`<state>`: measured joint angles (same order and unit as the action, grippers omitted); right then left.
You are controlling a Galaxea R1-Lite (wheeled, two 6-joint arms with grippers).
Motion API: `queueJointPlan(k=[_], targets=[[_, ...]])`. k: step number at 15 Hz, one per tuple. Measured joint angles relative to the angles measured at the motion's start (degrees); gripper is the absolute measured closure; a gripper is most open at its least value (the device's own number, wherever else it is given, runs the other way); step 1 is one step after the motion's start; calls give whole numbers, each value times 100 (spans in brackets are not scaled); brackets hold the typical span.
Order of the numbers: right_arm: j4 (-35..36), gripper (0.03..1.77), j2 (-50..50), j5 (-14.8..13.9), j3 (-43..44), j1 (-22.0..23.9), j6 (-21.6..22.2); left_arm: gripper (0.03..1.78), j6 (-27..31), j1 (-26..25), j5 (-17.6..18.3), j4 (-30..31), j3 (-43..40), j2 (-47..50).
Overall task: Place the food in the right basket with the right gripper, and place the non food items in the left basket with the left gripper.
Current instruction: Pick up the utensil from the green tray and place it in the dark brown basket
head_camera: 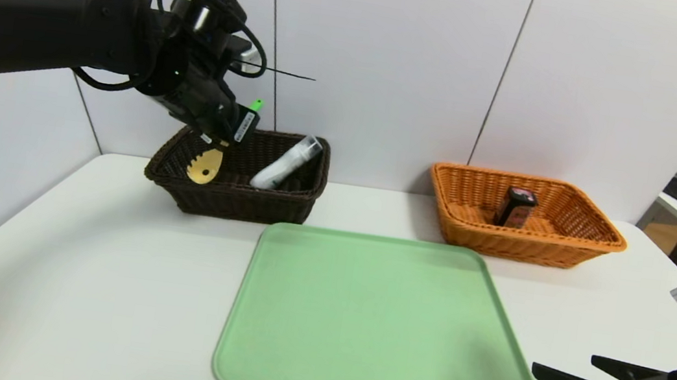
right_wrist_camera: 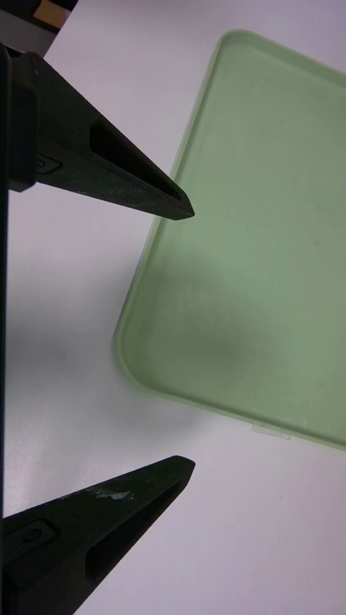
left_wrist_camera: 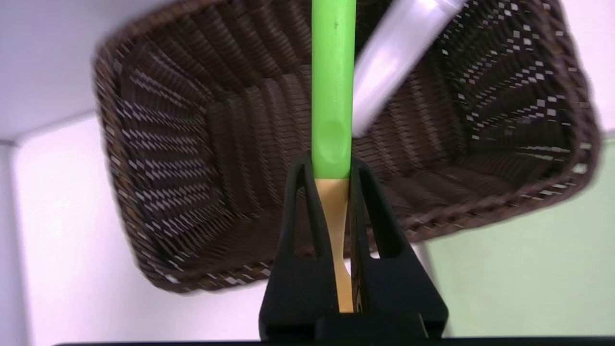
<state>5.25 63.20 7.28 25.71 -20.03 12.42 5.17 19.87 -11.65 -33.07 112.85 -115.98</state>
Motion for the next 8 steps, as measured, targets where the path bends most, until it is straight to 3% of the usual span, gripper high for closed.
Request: queueJointPlan(k=[5, 8], targets=[[-2, 10, -2, -4, -60, 30, -5, 167, 2386, -468, 369, 730, 0, -182], [-5, 10, -13, -12, -79, 74, -11, 167, 3680, -656, 898, 896, 0, -279]])
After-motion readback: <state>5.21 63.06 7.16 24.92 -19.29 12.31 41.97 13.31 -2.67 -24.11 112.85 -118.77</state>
